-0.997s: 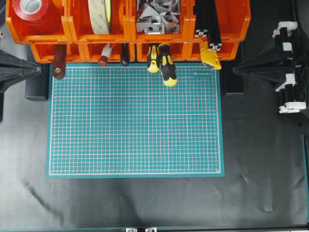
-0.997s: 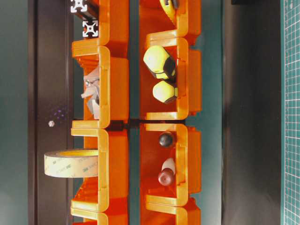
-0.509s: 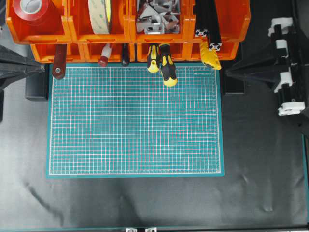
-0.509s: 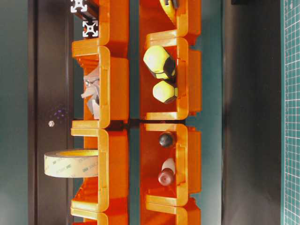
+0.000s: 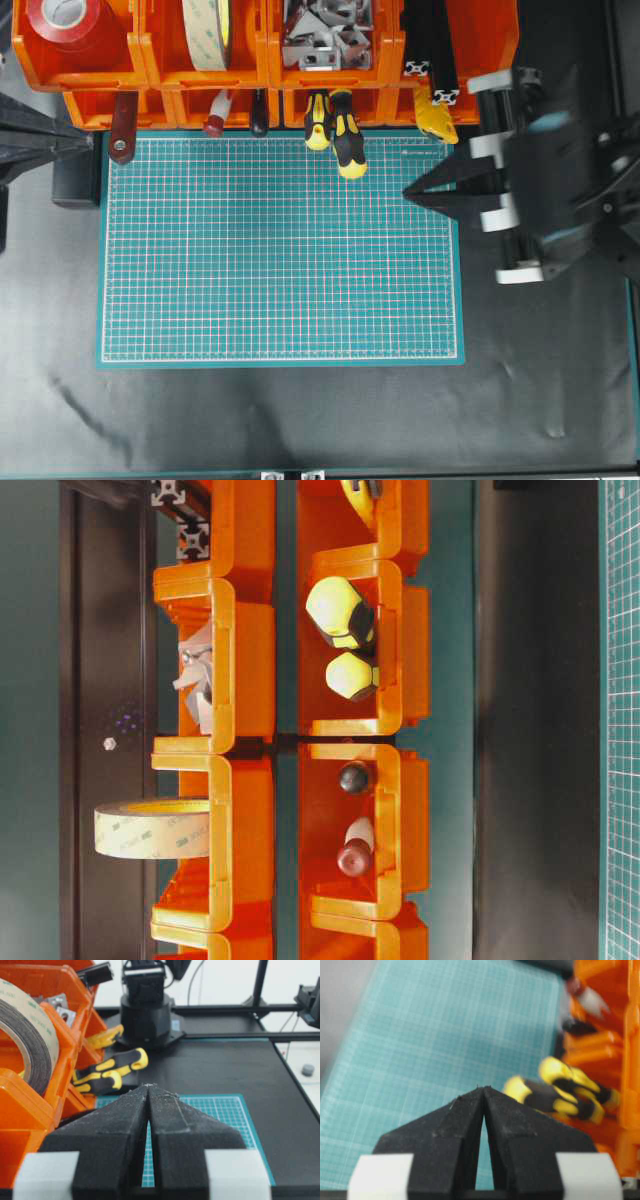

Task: Pick screwdriver from container rack with right arm.
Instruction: 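Move the right gripper over the mat toward the hanging screwdrivers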

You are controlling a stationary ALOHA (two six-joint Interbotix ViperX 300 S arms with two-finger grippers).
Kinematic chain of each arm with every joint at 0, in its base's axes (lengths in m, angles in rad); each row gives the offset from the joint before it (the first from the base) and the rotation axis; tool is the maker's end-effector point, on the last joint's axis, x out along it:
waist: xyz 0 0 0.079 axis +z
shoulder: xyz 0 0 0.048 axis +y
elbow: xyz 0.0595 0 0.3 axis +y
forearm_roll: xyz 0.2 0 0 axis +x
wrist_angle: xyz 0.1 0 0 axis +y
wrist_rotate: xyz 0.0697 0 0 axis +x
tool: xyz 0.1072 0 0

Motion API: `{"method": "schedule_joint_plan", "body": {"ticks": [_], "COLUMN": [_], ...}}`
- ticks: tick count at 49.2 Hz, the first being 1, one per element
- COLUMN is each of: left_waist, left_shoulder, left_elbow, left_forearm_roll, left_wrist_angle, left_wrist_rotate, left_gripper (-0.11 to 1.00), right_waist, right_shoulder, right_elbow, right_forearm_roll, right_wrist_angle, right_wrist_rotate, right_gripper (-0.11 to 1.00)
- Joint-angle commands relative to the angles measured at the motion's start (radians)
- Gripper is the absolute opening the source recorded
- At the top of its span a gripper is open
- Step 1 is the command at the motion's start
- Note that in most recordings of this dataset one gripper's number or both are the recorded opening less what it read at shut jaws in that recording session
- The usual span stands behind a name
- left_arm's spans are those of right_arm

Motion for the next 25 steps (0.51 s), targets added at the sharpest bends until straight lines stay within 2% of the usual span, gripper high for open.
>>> {"method": "schedule_joint_plan", "body": {"ticks": [1,11,18,25], "left_waist": [0.002,-0.003,-0.005,-0.005], "left_shoulder": [0.005,0.006,0.006,0.009], "left_elbow": [-0.031,-0.031,-0.031,-0.031], "left_forearm_roll": [0.003,0.003,0.003,0.003], "left_wrist_angle": [-0.005,-0.005,-0.005,-0.005], "left_wrist_rotate": [-0.003,-0.003,-0.003,-0.003], "left_gripper": [0.0,0.0,0.0,0.0], "right_waist": [0.037,0.179,0.285,0.362], "right_shoulder": [0.044,0.147,0.224,0.301], "right_elbow": [-0.078,-0.104,-0.097,-0.091], "right_forearm_roll": [-0.121,-0.434,-0.63,-0.761], "right_wrist_angle": [0.126,0.272,0.439,0.611], "right_wrist_rotate": [0.048,0.236,0.397,0.485], "right_gripper": [0.02,0.02,0.02,0.02]}}
